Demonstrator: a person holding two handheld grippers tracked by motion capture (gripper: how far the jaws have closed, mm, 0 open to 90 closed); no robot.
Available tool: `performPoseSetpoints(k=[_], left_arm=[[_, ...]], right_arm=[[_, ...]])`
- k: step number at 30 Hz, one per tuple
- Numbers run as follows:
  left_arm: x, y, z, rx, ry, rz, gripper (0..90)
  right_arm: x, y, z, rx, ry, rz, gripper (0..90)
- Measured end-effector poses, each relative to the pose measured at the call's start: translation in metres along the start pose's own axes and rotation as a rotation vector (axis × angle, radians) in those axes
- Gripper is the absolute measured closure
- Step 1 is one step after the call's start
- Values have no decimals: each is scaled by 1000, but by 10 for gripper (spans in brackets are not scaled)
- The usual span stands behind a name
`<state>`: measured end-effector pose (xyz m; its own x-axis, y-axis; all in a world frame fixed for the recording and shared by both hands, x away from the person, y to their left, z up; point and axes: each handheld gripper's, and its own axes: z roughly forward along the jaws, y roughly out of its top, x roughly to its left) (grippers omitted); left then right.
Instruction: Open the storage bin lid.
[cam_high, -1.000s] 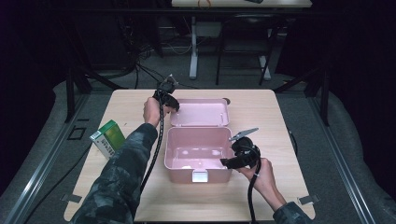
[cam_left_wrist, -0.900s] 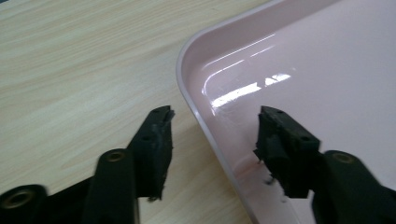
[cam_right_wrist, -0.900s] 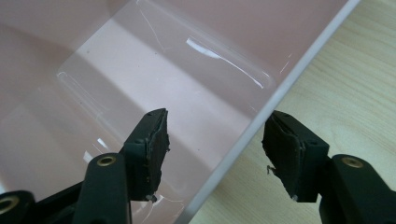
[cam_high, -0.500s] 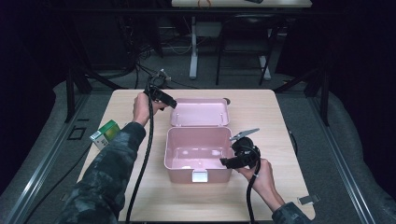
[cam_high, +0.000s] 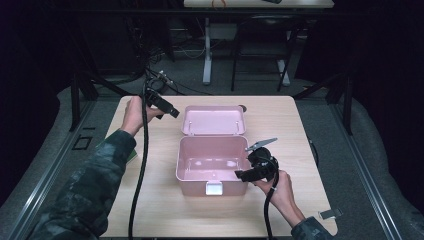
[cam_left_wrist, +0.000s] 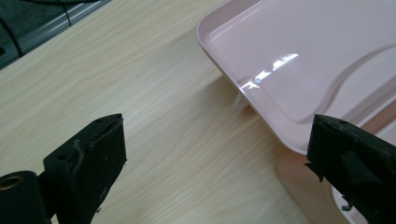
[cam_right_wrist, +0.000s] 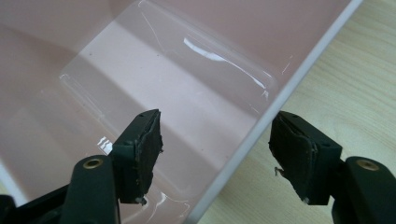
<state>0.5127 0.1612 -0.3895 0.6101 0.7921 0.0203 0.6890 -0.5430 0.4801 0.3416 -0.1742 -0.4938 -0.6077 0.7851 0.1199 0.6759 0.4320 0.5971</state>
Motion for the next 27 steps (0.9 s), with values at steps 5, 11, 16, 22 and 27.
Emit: performPoseSetpoints(k=[5, 11, 16, 22, 27], left_arm=[[-4, -11, -18, 11, 21, 44, 14], [-2, -23, -35, 12, 20, 59, 3], [1, -29, -47, 19, 23, 75, 3], [7, -39, -60, 23, 22, 76, 3], [8, -46, -73, 27, 25, 92, 3]], right_arm=[[-1, -1, -3, -10, -3, -2, 291], [-3, -1, -9, -32, 5, -17, 203], [-5, 0, -19, -70, 9, -27, 140], [-10, -3, -33, -101, 0, -27, 27], [-17, -8, -46, -133, -10, -14, 0]])
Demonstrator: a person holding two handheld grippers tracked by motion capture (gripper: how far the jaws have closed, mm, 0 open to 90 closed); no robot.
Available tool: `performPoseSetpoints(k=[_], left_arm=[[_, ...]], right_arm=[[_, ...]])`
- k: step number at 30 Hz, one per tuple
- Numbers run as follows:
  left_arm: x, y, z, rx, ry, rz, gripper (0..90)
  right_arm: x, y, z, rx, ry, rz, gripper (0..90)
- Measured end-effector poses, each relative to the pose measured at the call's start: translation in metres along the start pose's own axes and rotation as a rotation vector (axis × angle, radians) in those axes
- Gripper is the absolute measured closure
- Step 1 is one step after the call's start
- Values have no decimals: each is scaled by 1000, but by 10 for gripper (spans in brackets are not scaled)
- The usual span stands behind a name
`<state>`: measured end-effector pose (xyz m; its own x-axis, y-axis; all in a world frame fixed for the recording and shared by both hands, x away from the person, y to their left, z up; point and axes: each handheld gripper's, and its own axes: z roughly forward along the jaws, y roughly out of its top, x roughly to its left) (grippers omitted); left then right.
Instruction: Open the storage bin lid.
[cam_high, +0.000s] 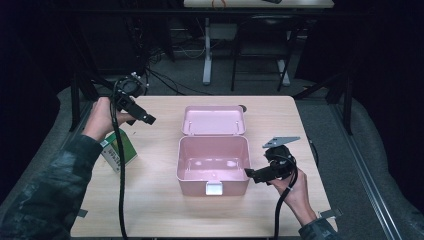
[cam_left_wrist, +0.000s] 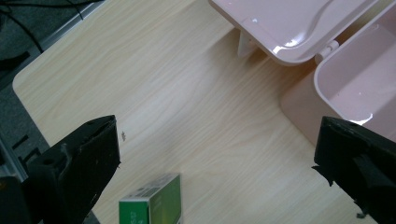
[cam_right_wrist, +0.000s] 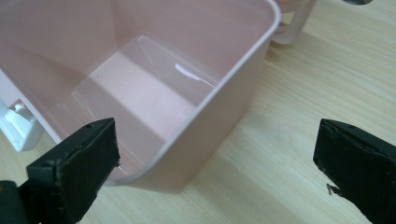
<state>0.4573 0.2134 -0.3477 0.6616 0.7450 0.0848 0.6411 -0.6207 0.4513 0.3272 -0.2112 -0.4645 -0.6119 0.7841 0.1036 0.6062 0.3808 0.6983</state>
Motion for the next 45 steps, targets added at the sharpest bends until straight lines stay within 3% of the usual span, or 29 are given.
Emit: performPoseSetpoints(k=[9, 16, 25, 27, 32, 38, 45], left_arm=[[16, -29, -18, 24, 16, -7, 3], [30, -54, -14, 86, 27, -21, 5], [45, -79, 13, 161, 4, -40, 57], [48, -83, 16, 158, -22, -55, 79], [51, -88, 21, 191, -3, -52, 130], [55, -94, 30, 203, -38, -69, 148], [59, -92, 38, 235, -41, -75, 217]], right_arm=[[-16, -19, -26, -50, -14, 48, 0], [-34, -42, -41, -54, -57, 84, 0], [-45, -67, -29, 20, -77, 114, 0], [-44, -71, -27, 38, -99, 110, 0], [-39, -82, -25, 68, -135, 90, 0], [-37, -92, -21, 93, -144, 92, 0], [-36, -91, -19, 103, -144, 77, 0]])
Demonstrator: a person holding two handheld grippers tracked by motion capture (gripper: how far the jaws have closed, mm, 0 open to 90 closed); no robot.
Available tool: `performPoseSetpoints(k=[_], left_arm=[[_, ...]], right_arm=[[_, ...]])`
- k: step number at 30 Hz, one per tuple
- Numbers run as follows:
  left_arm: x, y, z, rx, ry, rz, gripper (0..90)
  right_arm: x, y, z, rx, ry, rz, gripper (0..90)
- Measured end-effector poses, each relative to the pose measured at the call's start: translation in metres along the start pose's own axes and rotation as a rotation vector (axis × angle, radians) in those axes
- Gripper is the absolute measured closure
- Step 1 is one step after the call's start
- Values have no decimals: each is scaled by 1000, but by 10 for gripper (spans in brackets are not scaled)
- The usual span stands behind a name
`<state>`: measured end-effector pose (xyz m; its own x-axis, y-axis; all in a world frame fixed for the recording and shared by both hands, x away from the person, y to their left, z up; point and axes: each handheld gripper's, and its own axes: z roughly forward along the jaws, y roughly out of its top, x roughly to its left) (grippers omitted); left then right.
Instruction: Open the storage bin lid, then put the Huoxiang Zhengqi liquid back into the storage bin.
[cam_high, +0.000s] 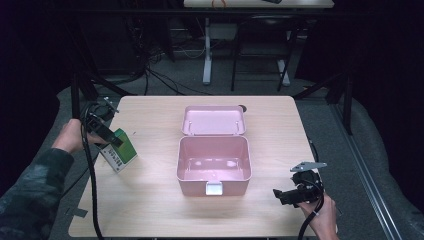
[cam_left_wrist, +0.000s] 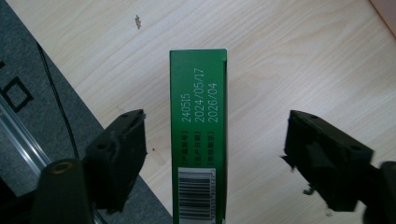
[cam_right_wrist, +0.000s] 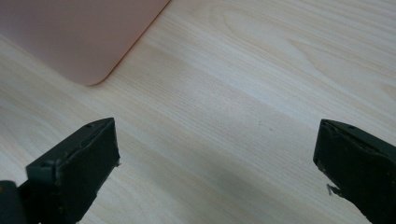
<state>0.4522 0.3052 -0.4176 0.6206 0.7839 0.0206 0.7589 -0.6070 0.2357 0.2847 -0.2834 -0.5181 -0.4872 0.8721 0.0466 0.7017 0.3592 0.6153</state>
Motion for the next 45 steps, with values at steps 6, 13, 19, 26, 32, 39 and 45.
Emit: performPoseSetpoints(k=[6, 13, 19, 26, 32, 39, 45], left_arm=[[2, 5, 8, 15, -9, 4, 282], [-1, 9, 14, 42, 5, 5, 403], [1, 9, 18, 61, 13, -7, 487], [1, 5, 22, 60, 23, 9, 627], [-2, 7, 20, 89, 30, 49, 635], [-7, 12, 4, 77, 21, 90, 635], [-18, 21, -12, 64, 19, 141, 635]], right_arm=[[-2, 0, 1, 3, 1, 3, 0], [-1, 1, 0, 7, -5, 1, 0], [0, 1, 0, 12, -6, -3, 0], [0, 1, 0, 16, -10, -10, 0], [-1, 2, 1, 18, -12, -17, 0], [0, 2, 4, 40, -9, -22, 0], [0, 1, 4, 52, -11, -30, 0]])
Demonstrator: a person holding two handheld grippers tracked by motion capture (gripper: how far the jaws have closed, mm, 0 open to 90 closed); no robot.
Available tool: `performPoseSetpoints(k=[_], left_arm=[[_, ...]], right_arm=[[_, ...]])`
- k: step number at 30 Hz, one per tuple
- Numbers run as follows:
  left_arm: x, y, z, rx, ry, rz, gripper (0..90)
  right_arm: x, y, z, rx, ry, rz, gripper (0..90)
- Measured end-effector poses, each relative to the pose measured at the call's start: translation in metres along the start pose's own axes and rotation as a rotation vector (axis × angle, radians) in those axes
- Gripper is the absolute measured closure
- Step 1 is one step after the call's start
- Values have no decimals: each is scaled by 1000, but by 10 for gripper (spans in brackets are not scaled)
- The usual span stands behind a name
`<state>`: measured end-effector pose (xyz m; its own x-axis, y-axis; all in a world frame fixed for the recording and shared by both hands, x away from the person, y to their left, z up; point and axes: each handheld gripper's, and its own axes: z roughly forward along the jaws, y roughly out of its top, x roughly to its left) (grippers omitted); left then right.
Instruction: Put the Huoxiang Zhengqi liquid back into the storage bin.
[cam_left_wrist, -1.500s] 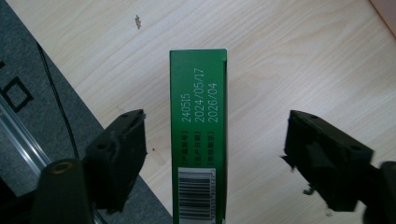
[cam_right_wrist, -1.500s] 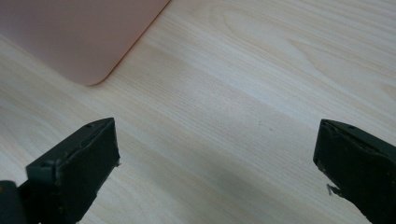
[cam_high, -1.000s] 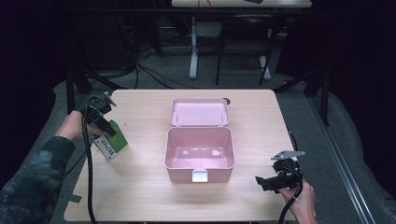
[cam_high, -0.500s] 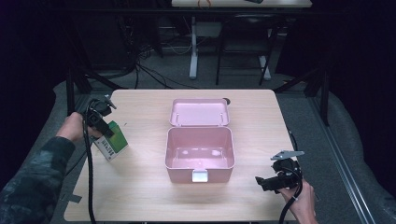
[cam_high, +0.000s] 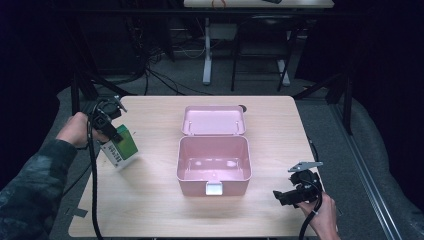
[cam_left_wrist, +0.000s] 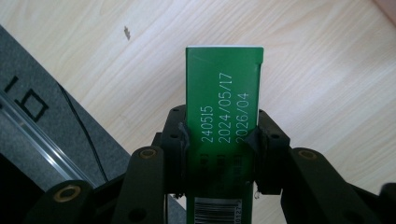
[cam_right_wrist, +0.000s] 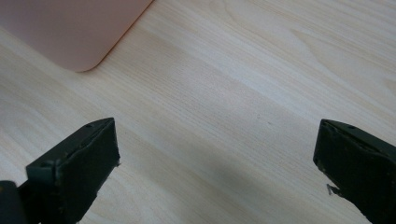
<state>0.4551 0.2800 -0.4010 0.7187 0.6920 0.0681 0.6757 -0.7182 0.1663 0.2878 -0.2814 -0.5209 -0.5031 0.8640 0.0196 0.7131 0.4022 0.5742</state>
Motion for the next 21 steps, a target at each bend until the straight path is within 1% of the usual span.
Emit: performPoseSetpoints(k=[6, 14, 16, 21], left_arm=[[-10, 10, -12, 1, -3, 48, 635], [-19, 19, -24, 6, -7, 88, 634], [-21, 20, -28, 15, -6, 107, 634], [-25, 22, -35, 16, -6, 122, 634]], right_arm=[[-1, 0, 1, 0, -4, -11, 0], [0, 0, 2, 11, -1, -12, 0], [0, 0, 2, 12, 0, -11, 0], [0, 0, 2, 14, -2, -11, 0]])
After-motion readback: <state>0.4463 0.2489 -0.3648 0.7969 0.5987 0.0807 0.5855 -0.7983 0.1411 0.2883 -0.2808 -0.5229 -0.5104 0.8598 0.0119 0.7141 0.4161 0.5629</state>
